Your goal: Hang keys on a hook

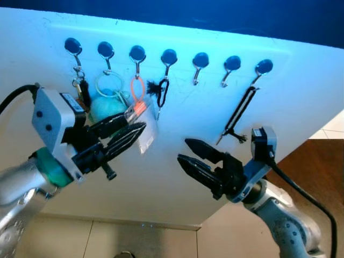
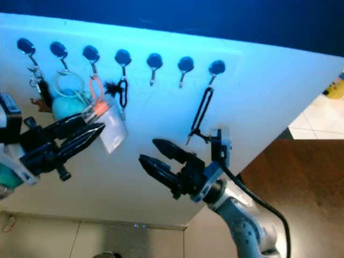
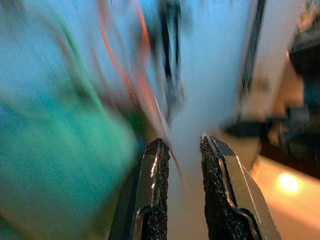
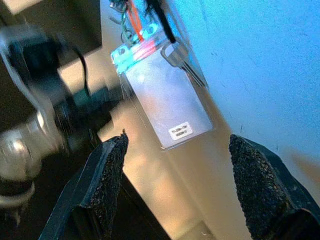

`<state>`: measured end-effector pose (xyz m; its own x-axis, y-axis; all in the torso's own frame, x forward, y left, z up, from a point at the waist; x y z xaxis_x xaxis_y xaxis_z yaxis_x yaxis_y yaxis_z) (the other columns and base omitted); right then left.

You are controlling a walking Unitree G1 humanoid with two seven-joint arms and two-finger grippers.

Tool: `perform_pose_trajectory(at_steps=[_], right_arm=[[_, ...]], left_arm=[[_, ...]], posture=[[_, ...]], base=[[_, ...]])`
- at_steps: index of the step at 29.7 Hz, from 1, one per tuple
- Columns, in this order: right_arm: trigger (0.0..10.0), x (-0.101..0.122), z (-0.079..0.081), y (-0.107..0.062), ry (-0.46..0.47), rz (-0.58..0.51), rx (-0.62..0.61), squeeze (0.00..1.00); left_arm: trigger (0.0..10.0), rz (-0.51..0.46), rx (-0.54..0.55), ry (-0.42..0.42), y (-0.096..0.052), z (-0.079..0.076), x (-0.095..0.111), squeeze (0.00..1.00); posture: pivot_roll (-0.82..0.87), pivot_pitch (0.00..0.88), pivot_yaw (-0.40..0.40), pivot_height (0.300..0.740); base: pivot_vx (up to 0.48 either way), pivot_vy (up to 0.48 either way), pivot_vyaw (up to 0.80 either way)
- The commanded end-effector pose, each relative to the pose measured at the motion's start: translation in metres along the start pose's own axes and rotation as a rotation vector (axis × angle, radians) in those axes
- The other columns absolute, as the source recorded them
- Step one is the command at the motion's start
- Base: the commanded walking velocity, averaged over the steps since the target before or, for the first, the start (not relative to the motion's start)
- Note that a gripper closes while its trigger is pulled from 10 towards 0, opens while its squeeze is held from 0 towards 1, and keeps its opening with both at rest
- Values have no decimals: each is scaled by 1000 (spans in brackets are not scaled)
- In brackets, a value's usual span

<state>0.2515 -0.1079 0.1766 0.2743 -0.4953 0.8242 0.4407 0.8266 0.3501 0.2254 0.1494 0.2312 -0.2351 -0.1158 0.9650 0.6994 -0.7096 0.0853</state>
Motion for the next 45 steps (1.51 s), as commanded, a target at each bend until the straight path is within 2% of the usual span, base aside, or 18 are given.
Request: perform_pose_trajectory(at_steps=[1, 2, 5, 7, 9, 12, 15, 17, 22, 27, 34, 37, 39, 45], right_arm=[[10000, -2, -4, -4, 28, -6, -27, 0], [10000, -3, -6, -4, 40, -10, -33, 0], [10000, 0, -7, -2, 48, -16, -34, 0], [10000, 0, -7, -2, 48, -16, -34, 0], [10000, 7, -9, 1, 52, -36, -24, 0], [10000, 12, -9, 3, 56, -50, -16, 0], [10000, 18, -2, 6, 44, -45, 24, 0], [10000, 18, -2, 6, 44, -45, 24, 0], [10000, 19, 14, 0, -45, 41, 102, 0], [10000, 22, 17, 0, -94, 84, 125, 0], [10000, 23, 11, -2, -123, 108, 96, 0], [10000, 15, 8, -7, -139, 160, 75, 0], [10000, 6, 2, -12, -181, 236, 46, 0], [10000, 6, -3, -14, -233, 273, 18, 0]], left_arm=[[10000, 19, -24, 2, 0, -4, -6, 0], [10000, 13, -21, -25, -3, -5, -8, 0], [10000, -58, -27, -87, -4, -5, 2, 0], [10000, -58, -27, -87, -4, -5, 2, 0], [10000, -129, -82, -118, -7, -11, 13, 0], [10000, -146, -98, -111, -7, -12, 16, 0], [10000, -136, -86, -44, -1, -11, 16, 0], [10000, -136, -86, -44, -1, -11, 16, 0], [10000, -16, 26, 106, 7, 7, -2, 0], [10000, 14, 43, 165, 9, 13, -6, 0], [10000, 1, 39, 183, 7, 17, -1, 0], [10000, -4, 41, 196, 5, 18, 1, 0], [10000, -10, 35, 196, 5, 16, 2, 0], [10000, -8, 7, 187, 5, 11, 0, 0]], posture=[[66, 0, 1, 740], [69, 0, -8, 740], [67, 0, -13, 740], [67, 0, -13, 740], [64, 0, -23, 740], [65, 0, -29, 740], [52, 0, -33, 740], [52, 0, -33, 740], [43, 0, -22, 740], [41, 0, -16, 740], [38, 0, -13, 740], [41, 0, -14, 740], [46, 0, -13, 740], [41, 0, -5, 740]], base=[[0, 0, 0], [0, 0, 0], [0, 0, 0], [0, 0, 0], [0, 0, 0], [0, 0, 0], [0, 0, 0], [0, 0, 0], [0, 0, 0], [0, 0, 0], [0, 0, 0], [0, 0, 0], [0, 0, 0], [0, 0, 0]])
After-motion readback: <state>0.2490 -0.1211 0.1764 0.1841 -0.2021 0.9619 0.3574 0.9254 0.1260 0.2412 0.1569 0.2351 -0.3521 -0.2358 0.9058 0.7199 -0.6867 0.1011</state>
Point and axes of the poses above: a point about 5 cm out from each wrist's last joint towards the gripper, its own y axis pointing out of the wrist towards the gripper, its own x axis along the axis of the wrist's last joint, z = x × y, the point moved 2 cm from there along y, pointing out of the wrist towards the gripper, and after that the axes turned 5 degrees about y, right-handed, at the moved point
